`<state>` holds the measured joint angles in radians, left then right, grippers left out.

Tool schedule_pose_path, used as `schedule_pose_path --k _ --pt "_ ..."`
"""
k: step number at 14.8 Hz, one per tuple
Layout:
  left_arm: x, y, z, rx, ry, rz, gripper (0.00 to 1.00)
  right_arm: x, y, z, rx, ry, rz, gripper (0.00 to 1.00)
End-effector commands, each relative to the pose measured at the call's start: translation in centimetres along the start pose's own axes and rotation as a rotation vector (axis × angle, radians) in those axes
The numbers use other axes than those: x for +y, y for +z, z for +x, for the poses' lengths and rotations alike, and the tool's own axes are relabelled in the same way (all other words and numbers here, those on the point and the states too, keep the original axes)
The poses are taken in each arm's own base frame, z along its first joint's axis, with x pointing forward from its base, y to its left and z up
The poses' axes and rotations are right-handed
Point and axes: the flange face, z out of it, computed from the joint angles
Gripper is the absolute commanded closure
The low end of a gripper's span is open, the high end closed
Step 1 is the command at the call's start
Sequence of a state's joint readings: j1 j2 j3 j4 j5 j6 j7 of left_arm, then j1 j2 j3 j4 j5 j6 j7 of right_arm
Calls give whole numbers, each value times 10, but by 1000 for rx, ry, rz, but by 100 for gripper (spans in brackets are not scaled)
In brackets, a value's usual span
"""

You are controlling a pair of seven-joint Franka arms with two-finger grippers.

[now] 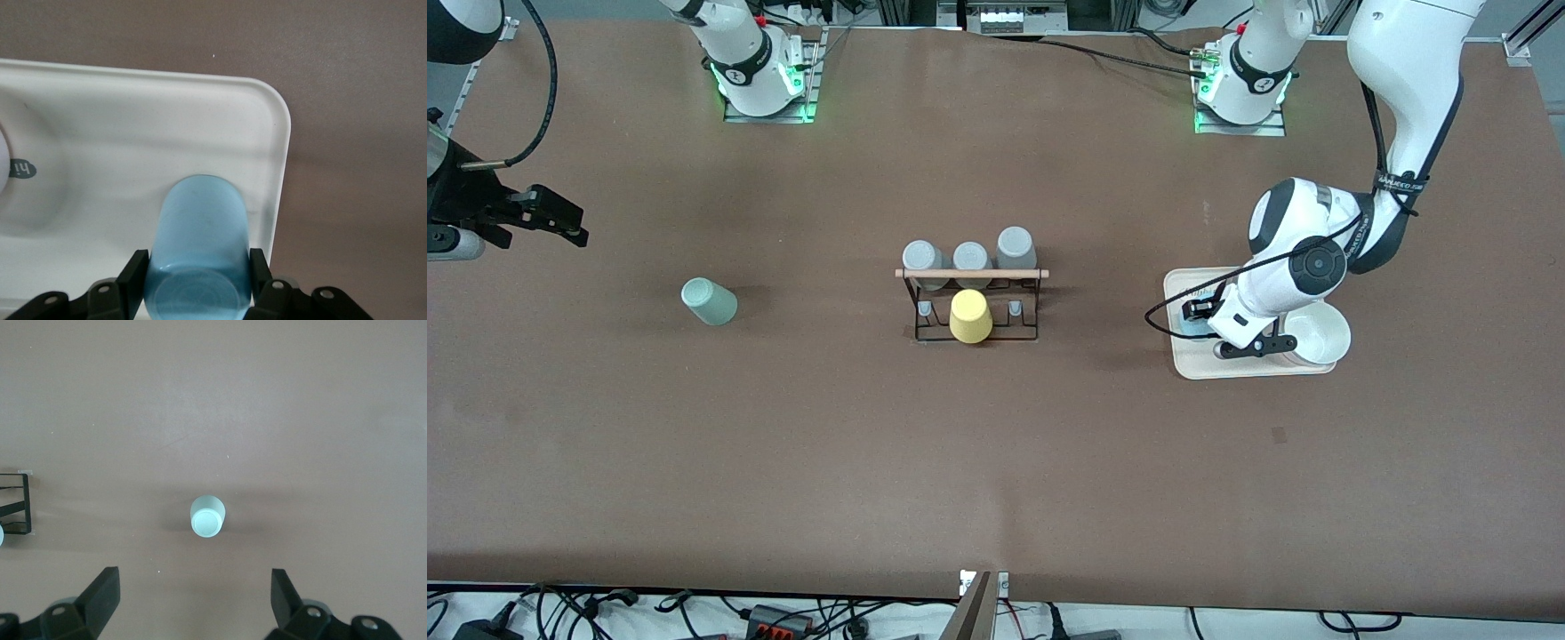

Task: Hang scattered cups on rack with three cups
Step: 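Close the left gripper on the light blue cup, then carry the light blue cup with the left gripper to the rack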

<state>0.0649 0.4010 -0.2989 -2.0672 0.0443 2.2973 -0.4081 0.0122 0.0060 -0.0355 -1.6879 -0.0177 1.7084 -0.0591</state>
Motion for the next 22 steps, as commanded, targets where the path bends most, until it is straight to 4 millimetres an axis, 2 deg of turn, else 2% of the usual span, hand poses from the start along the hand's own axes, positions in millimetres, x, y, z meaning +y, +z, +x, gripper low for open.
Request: schedule_pose_path --k 1,5,7,11,13,15,17,20,22 --pt "4 -49 16 5 -5 35 50 0 -2 -3 -4 -2 15 0" --pt "15 -123 39 37 -70 17 50 0 -2 -3 -4 -2 15 0" --pt "44 -156 34 51 -116 -6 50 0 -3 -3 -3 -2 15 0" --pt "108 -192 13 66 -222 -78 50 0 -1 -2 -4 -2 15 0" --pt "144 -203 -4 82 -250 -95 50 0 -1 -2 -3 -2 15 0" --pt "172 -201 -18 76 -280 -100 50 0 -1 -2 -3 -2 15 0" --pt "195 -201 -20 73 -306 -121 50 0 -1 -1 -1 -4 15 0" --pt "231 -187 -22 44 -371 -142 50 0 2 1 -4 -2 15 0" --pt "256 -179 -32 30 -391 -145 50 0 4 4 4 -1 21 0"
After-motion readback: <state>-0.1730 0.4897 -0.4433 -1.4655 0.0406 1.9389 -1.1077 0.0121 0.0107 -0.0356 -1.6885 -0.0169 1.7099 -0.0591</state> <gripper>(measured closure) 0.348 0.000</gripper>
